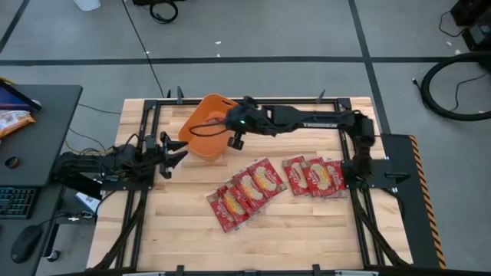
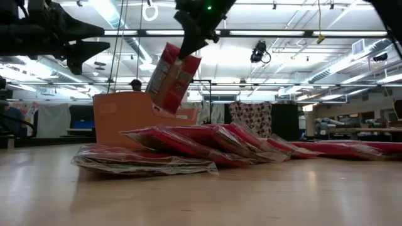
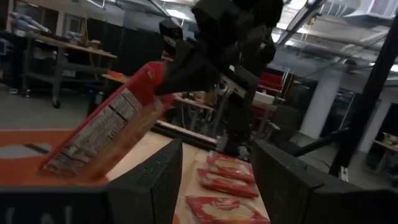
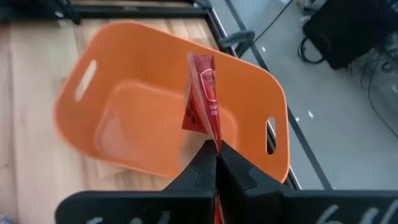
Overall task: Sort popcorn bags into baskets
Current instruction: Put the red popcorn bag into the orange bin
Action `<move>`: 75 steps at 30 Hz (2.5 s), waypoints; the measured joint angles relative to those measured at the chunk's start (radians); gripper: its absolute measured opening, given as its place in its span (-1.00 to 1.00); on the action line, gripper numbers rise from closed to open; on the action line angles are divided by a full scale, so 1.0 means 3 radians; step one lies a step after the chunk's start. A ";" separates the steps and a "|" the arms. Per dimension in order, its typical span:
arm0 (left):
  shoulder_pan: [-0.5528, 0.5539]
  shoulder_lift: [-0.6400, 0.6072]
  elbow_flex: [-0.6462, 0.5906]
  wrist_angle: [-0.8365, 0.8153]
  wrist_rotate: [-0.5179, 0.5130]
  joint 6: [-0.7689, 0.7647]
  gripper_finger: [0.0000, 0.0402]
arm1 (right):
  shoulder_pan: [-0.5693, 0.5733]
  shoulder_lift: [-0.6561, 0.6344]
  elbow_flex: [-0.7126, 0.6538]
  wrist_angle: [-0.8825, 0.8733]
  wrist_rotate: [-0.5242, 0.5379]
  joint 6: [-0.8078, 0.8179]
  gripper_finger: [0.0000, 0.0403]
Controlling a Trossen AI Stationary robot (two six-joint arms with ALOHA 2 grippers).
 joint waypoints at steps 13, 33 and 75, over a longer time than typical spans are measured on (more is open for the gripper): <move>0.0000 0.0000 0.0000 -0.0046 -0.0001 -0.0002 -0.03 | -0.0395 0.0932 0.1230 -0.0890 -0.0290 0.0249 -0.97; 0.0000 0.0000 0.0000 -0.0038 -0.0006 0.0001 -0.03 | -0.0410 0.1160 0.1320 -0.0473 -0.1904 0.0031 -0.19; 0.0001 0.0000 0.0000 0.0175 -0.0789 0.0612 -0.03 | 0.1486 0.0921 -0.0080 -0.0979 0.0131 0.1923 -0.06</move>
